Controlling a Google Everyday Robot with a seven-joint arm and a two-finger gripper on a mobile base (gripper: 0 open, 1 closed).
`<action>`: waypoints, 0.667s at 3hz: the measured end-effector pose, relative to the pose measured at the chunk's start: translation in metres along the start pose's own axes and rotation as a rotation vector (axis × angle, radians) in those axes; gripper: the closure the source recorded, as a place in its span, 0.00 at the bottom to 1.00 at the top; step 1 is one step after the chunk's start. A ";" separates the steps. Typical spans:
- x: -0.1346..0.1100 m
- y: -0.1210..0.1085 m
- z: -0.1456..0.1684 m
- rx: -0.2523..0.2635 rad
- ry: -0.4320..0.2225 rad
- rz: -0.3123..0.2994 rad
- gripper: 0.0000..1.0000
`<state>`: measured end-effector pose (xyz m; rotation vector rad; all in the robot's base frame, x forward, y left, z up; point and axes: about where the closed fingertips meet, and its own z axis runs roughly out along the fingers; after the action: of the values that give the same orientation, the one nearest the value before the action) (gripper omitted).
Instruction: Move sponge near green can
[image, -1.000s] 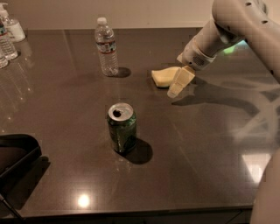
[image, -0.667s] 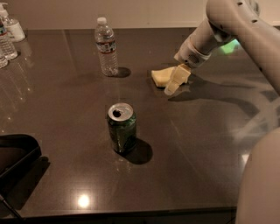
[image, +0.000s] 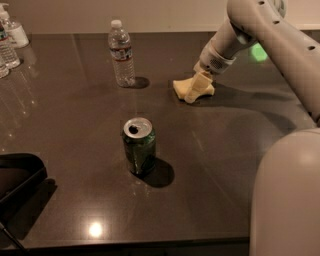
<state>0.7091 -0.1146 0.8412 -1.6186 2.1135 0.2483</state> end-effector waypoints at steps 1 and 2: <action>0.000 0.001 0.001 -0.011 0.013 -0.012 0.43; -0.004 0.006 -0.007 -0.017 0.005 -0.021 0.66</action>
Offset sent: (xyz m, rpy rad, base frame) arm -0.0166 -0.0005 0.0260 0.0041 -0.0060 0.0344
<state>0.7023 -0.1122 0.8481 -1.6514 2.1021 0.2562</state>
